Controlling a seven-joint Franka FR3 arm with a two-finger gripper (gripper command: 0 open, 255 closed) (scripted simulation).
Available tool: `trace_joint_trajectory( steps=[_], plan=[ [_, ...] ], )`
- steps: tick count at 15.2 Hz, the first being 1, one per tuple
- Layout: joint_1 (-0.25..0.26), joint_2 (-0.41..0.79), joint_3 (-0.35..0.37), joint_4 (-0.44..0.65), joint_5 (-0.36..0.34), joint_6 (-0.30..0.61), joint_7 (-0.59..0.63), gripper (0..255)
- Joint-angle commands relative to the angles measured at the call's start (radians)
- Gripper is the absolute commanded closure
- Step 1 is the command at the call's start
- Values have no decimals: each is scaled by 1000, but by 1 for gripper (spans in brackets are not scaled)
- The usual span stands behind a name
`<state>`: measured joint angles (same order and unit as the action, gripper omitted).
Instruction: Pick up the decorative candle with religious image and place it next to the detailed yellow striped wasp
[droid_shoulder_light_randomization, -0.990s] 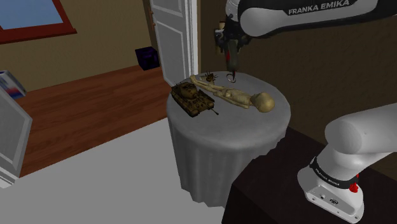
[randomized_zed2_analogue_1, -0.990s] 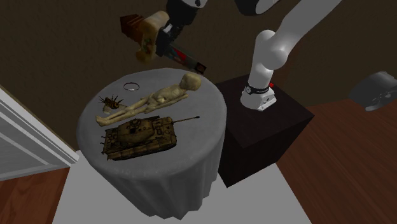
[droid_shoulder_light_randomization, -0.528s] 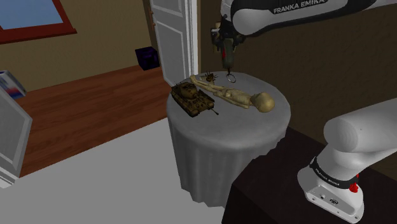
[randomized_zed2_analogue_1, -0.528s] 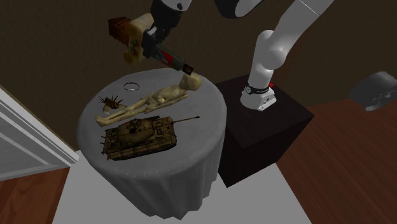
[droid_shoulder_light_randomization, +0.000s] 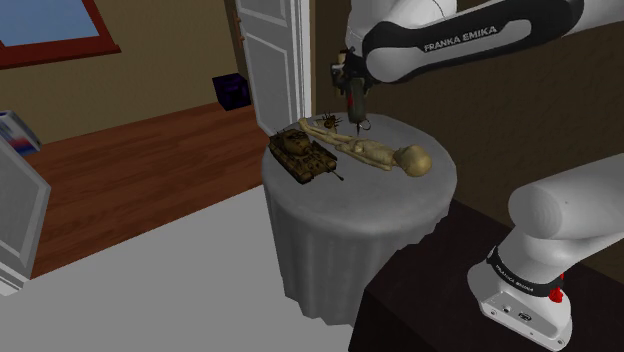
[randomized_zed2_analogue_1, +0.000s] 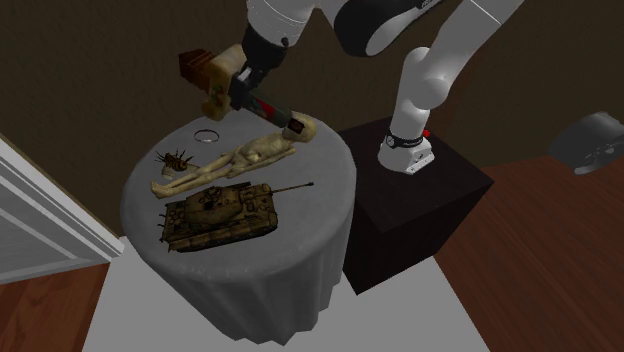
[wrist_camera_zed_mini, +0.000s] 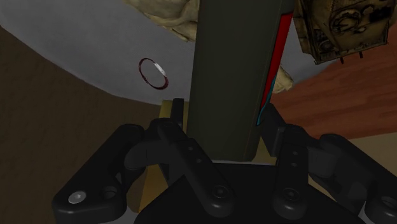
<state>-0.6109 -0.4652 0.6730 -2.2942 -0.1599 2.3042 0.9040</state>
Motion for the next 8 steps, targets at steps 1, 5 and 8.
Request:
trace_joint_trajectory(
  steps=[1,5,8],
  plan=[
    [-4,5,8,-21,-7,27,12,255],
    [-15,17,27,-61,-22,77,39,255],
    [-26,29,44,-89,-37,115,61,255]
  ],
)
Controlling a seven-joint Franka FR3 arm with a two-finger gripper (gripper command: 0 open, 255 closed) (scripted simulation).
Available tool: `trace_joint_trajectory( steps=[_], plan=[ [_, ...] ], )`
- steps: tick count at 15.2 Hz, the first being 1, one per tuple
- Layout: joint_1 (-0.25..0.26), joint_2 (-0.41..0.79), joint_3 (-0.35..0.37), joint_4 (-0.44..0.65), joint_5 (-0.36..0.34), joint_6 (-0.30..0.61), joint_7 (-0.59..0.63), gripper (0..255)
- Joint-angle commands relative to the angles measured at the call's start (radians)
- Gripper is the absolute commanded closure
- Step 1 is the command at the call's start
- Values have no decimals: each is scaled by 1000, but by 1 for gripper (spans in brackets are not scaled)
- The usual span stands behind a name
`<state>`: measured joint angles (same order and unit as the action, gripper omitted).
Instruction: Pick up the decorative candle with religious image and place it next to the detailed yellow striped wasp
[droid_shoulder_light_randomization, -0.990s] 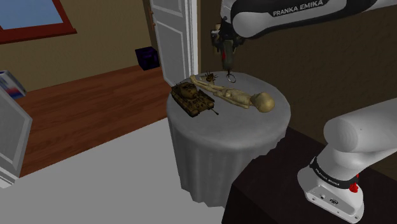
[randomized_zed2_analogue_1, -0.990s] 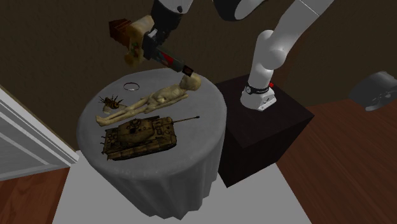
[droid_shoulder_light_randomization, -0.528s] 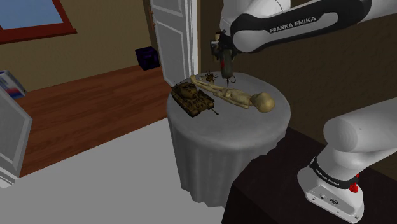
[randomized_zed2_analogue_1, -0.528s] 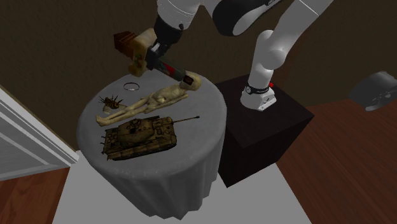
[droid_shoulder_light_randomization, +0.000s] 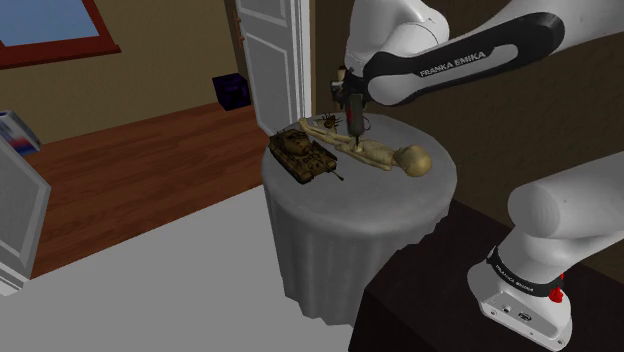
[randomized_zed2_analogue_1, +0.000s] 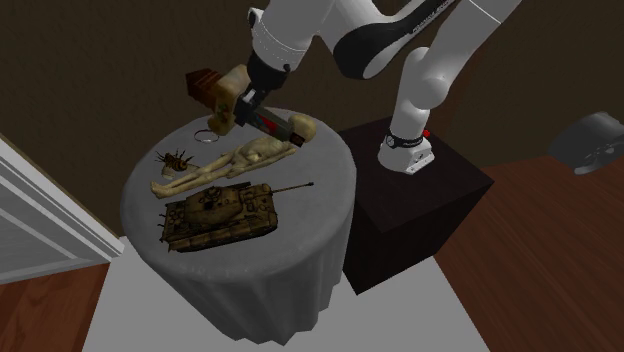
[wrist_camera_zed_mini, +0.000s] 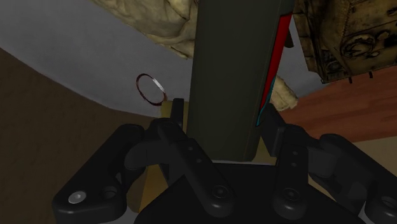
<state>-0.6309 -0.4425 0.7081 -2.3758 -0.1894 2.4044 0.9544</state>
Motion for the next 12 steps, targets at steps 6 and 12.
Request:
trace_joint_trajectory(
  steps=[6,12],
  plan=[
    [-36,37,50,-57,-46,90,64,255],
    [-84,75,103,-98,-103,164,131,255]
  ],
)
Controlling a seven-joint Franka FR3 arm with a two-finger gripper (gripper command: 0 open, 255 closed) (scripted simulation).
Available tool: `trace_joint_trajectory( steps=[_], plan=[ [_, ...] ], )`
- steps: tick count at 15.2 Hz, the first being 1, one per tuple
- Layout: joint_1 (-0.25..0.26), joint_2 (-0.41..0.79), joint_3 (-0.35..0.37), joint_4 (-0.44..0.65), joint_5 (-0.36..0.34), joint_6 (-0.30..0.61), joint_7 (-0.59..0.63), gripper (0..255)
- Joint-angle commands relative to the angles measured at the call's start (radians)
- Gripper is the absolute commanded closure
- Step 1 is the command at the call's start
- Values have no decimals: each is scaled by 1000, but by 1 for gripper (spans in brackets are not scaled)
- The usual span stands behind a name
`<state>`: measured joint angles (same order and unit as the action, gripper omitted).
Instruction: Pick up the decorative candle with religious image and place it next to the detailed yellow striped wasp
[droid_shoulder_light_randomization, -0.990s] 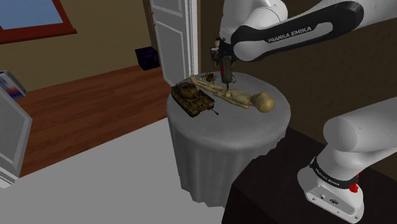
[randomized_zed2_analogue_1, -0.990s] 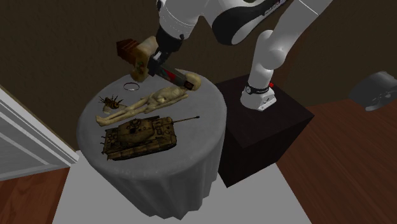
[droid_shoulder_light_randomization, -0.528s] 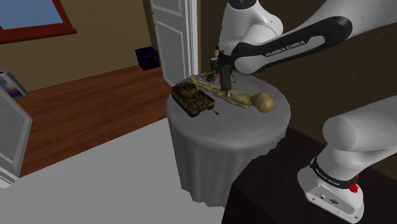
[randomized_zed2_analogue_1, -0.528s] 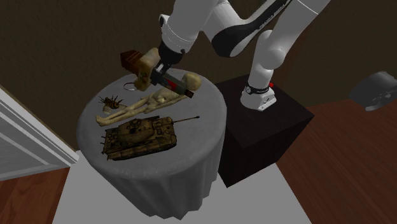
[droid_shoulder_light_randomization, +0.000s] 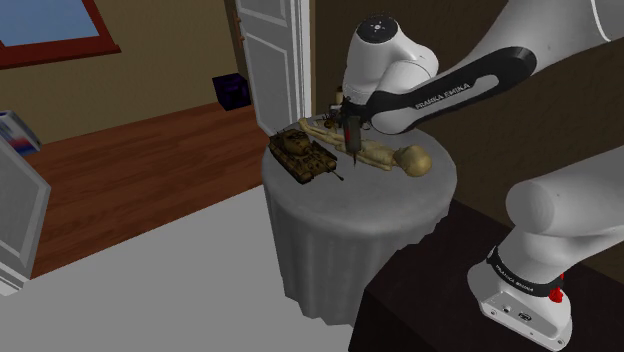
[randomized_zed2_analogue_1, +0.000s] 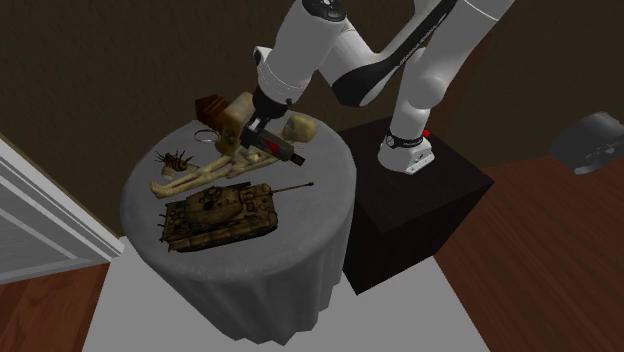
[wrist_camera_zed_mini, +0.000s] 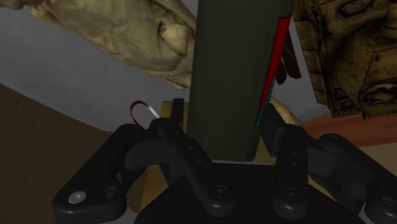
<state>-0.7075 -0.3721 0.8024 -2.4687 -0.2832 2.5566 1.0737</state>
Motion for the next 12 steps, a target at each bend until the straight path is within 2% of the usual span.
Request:
trace_joint_trajectory(
  steps=[1,7,12],
  plan=[
    [-17,12,19,-12,-21,24,24,255],
    [-93,62,95,-41,-109,93,116,255],
    [-184,111,181,-56,-214,144,215,255]
  ],
)
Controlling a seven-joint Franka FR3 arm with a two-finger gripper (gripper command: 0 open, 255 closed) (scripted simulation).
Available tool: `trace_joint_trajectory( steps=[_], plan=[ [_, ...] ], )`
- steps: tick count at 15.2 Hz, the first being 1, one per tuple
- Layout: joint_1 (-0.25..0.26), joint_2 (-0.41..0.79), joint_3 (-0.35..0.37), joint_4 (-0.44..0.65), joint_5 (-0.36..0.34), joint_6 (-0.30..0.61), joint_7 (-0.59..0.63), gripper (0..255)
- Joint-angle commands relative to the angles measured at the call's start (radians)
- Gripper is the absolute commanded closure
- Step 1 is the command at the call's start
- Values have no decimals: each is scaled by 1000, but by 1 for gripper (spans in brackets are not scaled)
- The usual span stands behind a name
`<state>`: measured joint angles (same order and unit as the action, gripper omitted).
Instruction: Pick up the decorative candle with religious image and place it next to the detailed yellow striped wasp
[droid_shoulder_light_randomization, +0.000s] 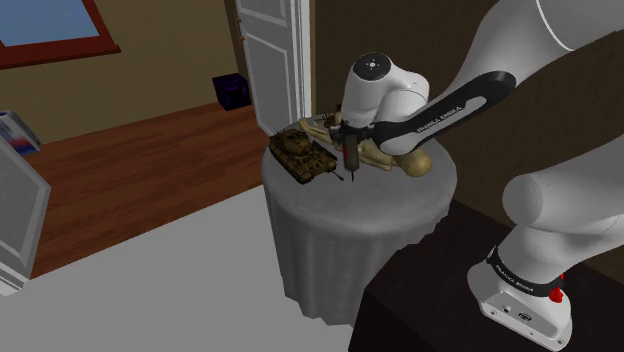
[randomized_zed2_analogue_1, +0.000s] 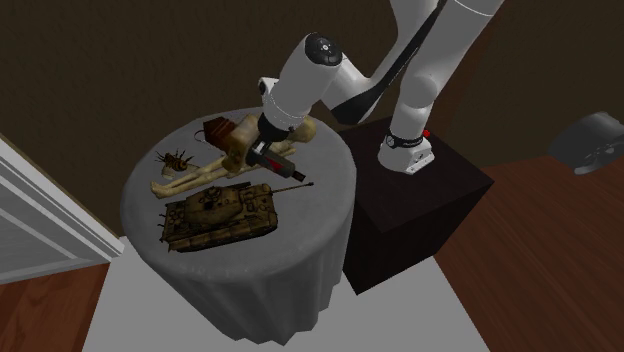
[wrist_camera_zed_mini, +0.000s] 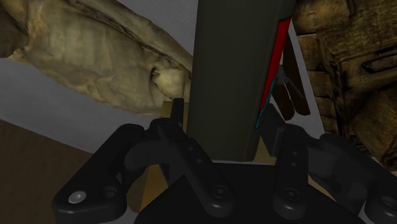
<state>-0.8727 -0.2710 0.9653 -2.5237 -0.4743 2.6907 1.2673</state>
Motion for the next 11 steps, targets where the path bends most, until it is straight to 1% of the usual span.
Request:
trace_joint_trajectory(
  steps=[1,7,8,11],
  plan=[
    [-19,10,18,-1,-23,9,21,255],
    [-19,9,18,-1,-22,9,21,255],
    [-18,9,17,-2,-21,10,20,0],
    [-18,8,17,-2,-21,10,20,0]
  ],
)
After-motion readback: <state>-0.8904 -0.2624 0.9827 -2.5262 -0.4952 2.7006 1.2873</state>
